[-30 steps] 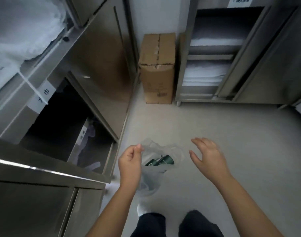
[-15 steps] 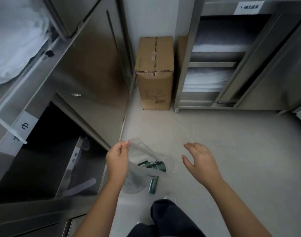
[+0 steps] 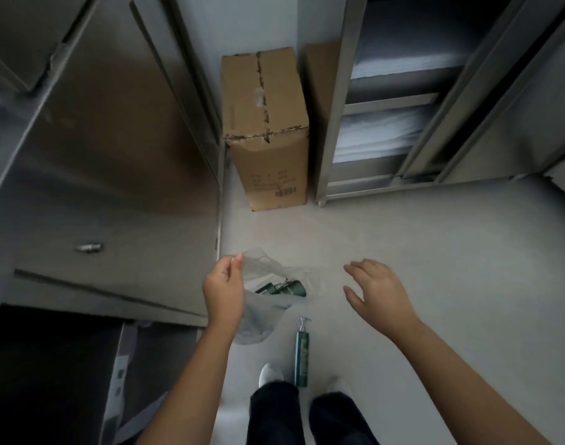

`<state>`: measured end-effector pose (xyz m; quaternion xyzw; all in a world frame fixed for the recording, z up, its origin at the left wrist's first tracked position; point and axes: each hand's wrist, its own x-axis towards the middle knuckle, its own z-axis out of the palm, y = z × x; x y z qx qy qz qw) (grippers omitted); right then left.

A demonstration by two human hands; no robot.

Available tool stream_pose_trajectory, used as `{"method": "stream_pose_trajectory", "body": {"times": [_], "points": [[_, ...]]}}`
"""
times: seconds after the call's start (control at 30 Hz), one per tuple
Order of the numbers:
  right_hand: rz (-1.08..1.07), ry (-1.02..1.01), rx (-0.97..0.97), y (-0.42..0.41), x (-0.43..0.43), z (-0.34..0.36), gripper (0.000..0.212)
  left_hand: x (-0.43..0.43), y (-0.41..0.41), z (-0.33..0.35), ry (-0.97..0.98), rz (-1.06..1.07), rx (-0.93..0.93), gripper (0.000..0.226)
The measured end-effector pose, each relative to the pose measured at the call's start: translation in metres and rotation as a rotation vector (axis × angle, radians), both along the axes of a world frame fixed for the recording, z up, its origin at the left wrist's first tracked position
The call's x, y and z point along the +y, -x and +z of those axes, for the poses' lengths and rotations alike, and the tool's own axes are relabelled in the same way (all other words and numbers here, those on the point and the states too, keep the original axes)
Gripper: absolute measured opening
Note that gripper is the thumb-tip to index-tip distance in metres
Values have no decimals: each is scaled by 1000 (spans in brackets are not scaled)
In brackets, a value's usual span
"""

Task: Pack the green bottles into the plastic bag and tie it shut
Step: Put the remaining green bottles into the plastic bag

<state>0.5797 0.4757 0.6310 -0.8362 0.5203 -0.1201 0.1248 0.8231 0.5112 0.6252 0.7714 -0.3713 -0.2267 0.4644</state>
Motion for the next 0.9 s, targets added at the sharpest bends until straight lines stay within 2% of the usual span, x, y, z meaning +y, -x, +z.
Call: {"method": "stream_pose_trajectory", "body": {"times": [0.07,0.17,0.43,0.73,0.9], "points": [[-35,-1,2,-10,-10,-18,34,-19,-7,-22,-16,-38,-14,43],[-82,-12,-6,-25,-25,-54,33,-38,-18,-64,-67,-93,-62,33],[-119,-56,-41,-52,-51,-207,33,-82,-51,-209,-159,-258,-353,27],[-107,-70,-69,-28,-21,-396,31,-78,-28,-374,-144,-460,-610,29],[-127,-80,-116,-10,-1,-481,31,-58,-2,-425,-22,-598,-920,29]]}}
